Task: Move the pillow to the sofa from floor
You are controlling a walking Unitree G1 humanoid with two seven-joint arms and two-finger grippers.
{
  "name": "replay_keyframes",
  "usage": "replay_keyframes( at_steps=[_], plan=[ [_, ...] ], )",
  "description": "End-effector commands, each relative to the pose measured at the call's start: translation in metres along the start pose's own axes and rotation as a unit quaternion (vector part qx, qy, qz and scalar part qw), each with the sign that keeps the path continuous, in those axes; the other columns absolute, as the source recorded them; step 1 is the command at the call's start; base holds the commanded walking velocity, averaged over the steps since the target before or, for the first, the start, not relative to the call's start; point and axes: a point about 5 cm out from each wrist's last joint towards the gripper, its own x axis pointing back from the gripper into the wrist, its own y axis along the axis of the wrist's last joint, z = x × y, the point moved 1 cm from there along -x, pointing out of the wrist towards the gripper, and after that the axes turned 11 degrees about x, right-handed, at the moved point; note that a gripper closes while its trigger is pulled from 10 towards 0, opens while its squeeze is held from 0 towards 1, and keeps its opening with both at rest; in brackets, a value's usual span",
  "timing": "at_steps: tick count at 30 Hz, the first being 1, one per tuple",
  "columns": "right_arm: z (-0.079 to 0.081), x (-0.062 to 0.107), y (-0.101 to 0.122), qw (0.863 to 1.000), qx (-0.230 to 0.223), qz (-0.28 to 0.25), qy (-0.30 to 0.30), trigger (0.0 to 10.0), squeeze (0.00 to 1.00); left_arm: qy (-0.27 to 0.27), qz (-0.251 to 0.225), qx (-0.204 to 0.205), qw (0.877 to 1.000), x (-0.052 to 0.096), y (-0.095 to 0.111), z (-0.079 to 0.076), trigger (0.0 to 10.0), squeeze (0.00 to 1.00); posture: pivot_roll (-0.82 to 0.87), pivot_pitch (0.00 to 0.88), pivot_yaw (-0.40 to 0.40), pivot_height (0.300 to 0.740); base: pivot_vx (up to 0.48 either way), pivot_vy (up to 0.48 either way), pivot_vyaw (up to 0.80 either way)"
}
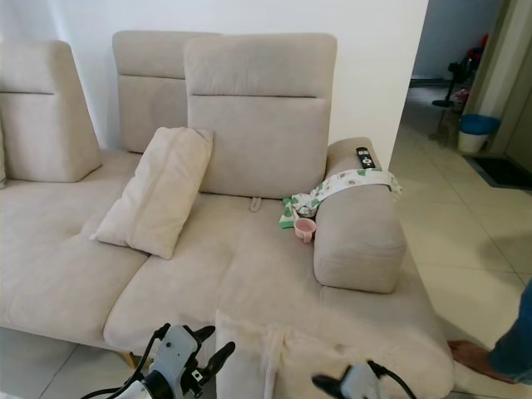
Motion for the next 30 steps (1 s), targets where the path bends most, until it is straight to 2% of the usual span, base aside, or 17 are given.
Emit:
replay_keyframes(
  at_steps=[1, 7, 8, 10, 11, 12, 13, 14, 16, 18, 19, 21, 25, 30],
  plan=[
    [-0.002, 0.003, 0.006, 1.000, 0.006, 0.000, 0.004, 10.0, 0.00, -0.003, 0.007, -0.007, 1.000, 0.002, -0.001, -0.001, 10.0, 0.00, -0.03, 0.008, 0.043, 0.555, 0.000, 0.000, 0.00],
    [-0.009, 0.019, 0.010, 0.997, 0.051, 0.053, 0.014, 10.0, 0.00, -0.013, 0.010, -0.015, 1.000, 0.003, 0.001, -0.004, 10.0, 0.00, -0.04, 0.019, 0.046, 0.555, 0.000, 0.000, 0.00],
    [-0.015, 0.023, 0.006, 0.994, 0.078, 0.079, 0.004, 10.0, 0.00, -0.014, 0.010, -0.016, 1.000, 0.003, 0.001, -0.004, 10.0, 0.00, -0.04, 0.019, 0.046, 0.555, 0.000, 0.000, 0.00],
    [-0.015, 0.023, 0.006, 0.994, 0.078, 0.079, 0.004, 10.0, 0.00, -0.014, 0.010, -0.016, 1.000, 0.003, 0.001, -0.004, 10.0, 0.00, -0.04, 0.019, 0.046, 0.555, 0.000, 0.000, 0.00],
    [-0.022, 0.027, 0.000, 0.990, 0.097, 0.106, -0.015, 10.0, 0.00, -0.016, 0.011, -0.017, 1.000, 0.004, 0.002, -0.005, 10.0, 0.00, -0.04, 0.023, 0.046, 0.555, 0.000, 0.000, 0.00],
    [-0.022, 0.027, 0.000, 0.990, 0.097, 0.106, -0.015, 10.0, 0.00, -0.016, 0.011, -0.017, 1.000, 0.004, 0.002, -0.005, 10.0, 0.00, -0.04, 0.023, 0.046, 0.555, 0.000, 0.000, 0.00],
    [-0.044, 0.031, -0.013, 0.975, 0.131, 0.162, -0.081, 10.0, 0.00, -0.020, 0.010, -0.020, 1.000, 0.002, 0.004, -0.006, 10.0, 0.00, -0.04, 0.024, 0.043, 0.555, 0.000, 0.000, 0.00],
    [-0.044, 0.031, -0.013, 0.975, 0.131, 0.162, -0.081, 10.0, 0.00, -0.020, 0.010, -0.020, 1.000, 0.002, 0.004, -0.006, 10.0, 0.00, -0.04, 0.024, 0.043, 0.555, 0.000, 0.000, 0.00],
    [-0.056, 0.034, -0.021, 0.958, 0.151, 0.210, -0.121, 10.0, 0.00, -0.021, 0.009, -0.021, 1.000, 0.000, 0.005, -0.007, 10.0, 0.00, -0.04, 0.022, 0.041, 0.555, 0.000, 0.000, 0.00],
    [-0.060, 0.038, -0.030, 0.941, 0.178, 0.258, -0.127, 10.0, 0.00, -0.020, 0.008, -0.021, 1.000, -0.002, 0.007, -0.006, 10.0, 0.00, -0.04, 0.020, 0.040, 0.555, 0.000, 0.000, 0.00],
    [-0.060, 0.038, -0.030, 0.941, 0.178, 0.258, -0.127, 10.0, 0.00, -0.020, 0.008, -0.021, 1.000, -0.002, 0.007, -0.006, 10.0, 0.00, -0.04, 0.020, 0.040, 0.555, 0.000, 0.000, 0.00],
    [-0.069, 0.043, -0.034, 0.927, 0.194, 0.285, -0.148, 10.0, 0.00, -0.020, 0.008, -0.020, 1.000, -0.004, 0.007, -0.006, 10.0, 0.00, -0.04, 0.019, 0.038, 0.555, 0.000, 0.000, 0.00],
    [-0.077, 0.044, -0.032, 0.919, 0.214, 0.288, -0.162, 10.0, 0.00, -0.020, 0.009, -0.019, 1.000, -0.004, 0.006, -0.007, 10.0, 0.00, -0.04, 0.019, 0.039, 0.555, 0.000, 0.000, 0.00],
    [-0.085, 0.027, -0.024, 0.924, 0.264, 0.243, -0.130, 10.0, 0.00, -0.023, 0.006, -0.018, 1.000, -0.008, 0.008, -0.011, 10.0, 0.00, -0.04, 0.023, 0.035, 0.555, 0.000, 0.000, 0.00]
  ],
)
